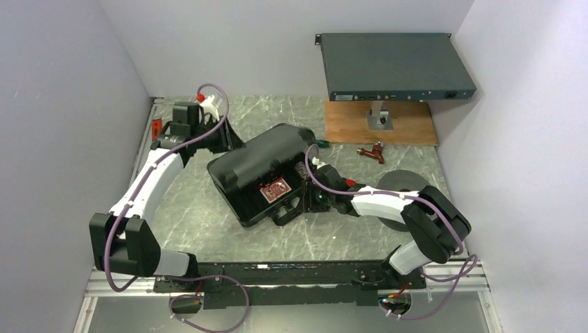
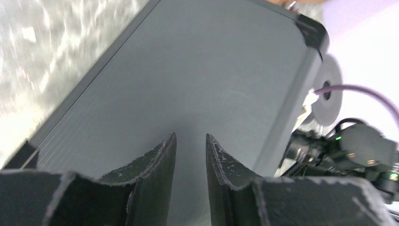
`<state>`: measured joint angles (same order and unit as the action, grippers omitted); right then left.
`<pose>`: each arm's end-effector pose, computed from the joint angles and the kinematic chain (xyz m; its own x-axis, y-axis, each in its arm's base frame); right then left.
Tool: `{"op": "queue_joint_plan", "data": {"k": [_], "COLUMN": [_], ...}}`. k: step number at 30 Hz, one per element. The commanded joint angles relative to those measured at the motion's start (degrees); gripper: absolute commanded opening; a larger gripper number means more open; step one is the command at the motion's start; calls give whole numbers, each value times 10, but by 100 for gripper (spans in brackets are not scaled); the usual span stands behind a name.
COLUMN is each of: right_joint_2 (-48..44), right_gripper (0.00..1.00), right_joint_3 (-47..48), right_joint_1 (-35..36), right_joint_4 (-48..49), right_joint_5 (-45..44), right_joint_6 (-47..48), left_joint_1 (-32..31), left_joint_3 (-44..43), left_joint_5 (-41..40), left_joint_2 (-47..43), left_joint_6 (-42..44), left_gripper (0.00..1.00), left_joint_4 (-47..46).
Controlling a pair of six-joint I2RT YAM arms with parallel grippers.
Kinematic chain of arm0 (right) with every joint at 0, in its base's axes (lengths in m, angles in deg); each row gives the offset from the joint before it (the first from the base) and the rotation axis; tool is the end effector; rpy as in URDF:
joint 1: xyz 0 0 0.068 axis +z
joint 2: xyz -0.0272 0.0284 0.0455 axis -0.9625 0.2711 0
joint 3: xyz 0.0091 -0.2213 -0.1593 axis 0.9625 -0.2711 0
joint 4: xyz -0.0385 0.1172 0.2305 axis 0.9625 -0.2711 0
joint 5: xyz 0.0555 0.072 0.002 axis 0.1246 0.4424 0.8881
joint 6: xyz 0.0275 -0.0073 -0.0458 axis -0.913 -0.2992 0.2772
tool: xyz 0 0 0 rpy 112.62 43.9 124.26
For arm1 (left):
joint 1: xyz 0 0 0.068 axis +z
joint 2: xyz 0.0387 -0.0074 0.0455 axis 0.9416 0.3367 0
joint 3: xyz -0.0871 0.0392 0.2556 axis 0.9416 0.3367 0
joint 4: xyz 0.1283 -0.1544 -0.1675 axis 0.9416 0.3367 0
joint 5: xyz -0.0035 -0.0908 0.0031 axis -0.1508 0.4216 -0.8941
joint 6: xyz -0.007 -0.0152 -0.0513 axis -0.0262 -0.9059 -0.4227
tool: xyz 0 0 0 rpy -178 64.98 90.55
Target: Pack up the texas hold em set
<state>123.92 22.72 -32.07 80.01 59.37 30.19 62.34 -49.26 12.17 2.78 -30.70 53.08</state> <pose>0.2077 0.1937 0.1500 -0.8742 -0.0033 -0.4856 -0.2575 0.8510 0.4577 0.2994 -0.0606 0.3362 -0.7103 -0.2268 -0.6663 0.3041 0.7548 -0.5811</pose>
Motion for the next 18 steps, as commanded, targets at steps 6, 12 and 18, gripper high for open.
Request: {"op": "queue_joint_plan", "data": {"k": [6,12,18], "right_joint_2": [-30,-67,-112], "right_gripper": [51,52,54], "right_joint_3": [13,8,-6], "right_joint_1": [3,3,3], "right_joint_4": [-35,-66,-87], "right_joint_5": [-51,-58,-76], "right_joint_6": [3,-2,-4], "left_joint_1": [-32,-43,-75], "left_joint_3": [41,36,27], "left_joint_5": [-41,-66,-110], "left_joint_2": [-48,-73,-81], "left_joint_6": [-6,0,24], "left_gripper": [36,36,36], "left_joint_4": [64,78,111]}}
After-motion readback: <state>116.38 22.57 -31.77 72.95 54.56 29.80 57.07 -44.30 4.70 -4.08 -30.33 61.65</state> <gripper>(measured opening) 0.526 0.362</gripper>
